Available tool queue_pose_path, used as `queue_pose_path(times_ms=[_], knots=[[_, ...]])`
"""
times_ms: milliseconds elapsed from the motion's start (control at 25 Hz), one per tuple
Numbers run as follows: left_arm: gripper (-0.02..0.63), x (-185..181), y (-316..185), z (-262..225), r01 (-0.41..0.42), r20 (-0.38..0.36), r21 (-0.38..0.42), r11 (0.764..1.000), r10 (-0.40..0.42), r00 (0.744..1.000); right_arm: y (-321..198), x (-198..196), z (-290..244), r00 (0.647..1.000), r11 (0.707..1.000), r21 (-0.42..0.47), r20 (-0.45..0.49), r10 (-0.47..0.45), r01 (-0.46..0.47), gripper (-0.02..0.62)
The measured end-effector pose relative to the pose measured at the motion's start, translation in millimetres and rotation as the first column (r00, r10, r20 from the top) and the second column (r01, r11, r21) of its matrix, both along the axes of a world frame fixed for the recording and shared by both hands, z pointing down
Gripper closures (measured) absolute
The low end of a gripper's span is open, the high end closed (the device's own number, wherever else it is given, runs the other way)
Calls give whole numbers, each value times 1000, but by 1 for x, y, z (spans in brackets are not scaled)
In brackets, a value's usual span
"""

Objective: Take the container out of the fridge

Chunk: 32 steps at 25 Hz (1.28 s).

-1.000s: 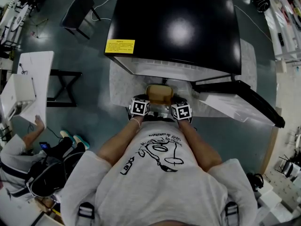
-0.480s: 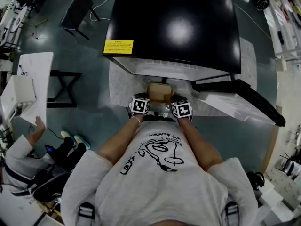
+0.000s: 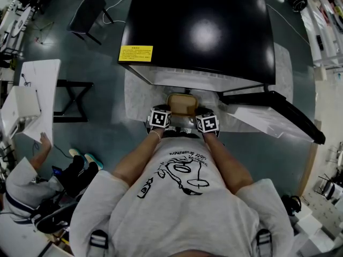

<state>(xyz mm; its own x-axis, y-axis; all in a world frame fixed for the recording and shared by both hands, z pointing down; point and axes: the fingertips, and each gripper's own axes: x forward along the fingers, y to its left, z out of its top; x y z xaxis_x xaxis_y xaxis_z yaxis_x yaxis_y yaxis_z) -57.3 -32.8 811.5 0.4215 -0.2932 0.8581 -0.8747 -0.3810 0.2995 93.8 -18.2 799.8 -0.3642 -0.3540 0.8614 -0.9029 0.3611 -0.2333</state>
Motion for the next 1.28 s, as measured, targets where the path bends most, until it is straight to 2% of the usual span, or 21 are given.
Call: queue_pose_path(times_ms=[160, 360, 560, 920, 1080, 1280], knots=[[559, -1, -2, -1, -2, 10, 10, 1000, 2, 1000, 2, -1, 6, 1000, 1000, -3, 10, -6, 6, 541], [543, 1, 0, -4, -1, 13, 21, 1000, 0, 1000, -3, 3, -2, 1000, 1000, 25, -28, 8, -7, 518], [509, 0, -4, -7, 5, 17, 61, 998, -6, 1000, -8, 10, -9, 999, 998, 59, -44, 19, -17, 505], [505, -6, -16, -29, 12, 9, 133, 991, -13, 1000, -17, 15, -36, 999, 990, 144, -34, 10, -5, 505], [505, -2, -23, -48, 22, -18, 172, 985, -19, 1000, -25, 10, -57, 1000, 980, 198, -22, -21, 25, 506], [511, 13, -29, -79, 24, -95, 220, 975, -3, 995, -34, 1, -91, 998, 960, 275, -8, -56, 56, 506]])
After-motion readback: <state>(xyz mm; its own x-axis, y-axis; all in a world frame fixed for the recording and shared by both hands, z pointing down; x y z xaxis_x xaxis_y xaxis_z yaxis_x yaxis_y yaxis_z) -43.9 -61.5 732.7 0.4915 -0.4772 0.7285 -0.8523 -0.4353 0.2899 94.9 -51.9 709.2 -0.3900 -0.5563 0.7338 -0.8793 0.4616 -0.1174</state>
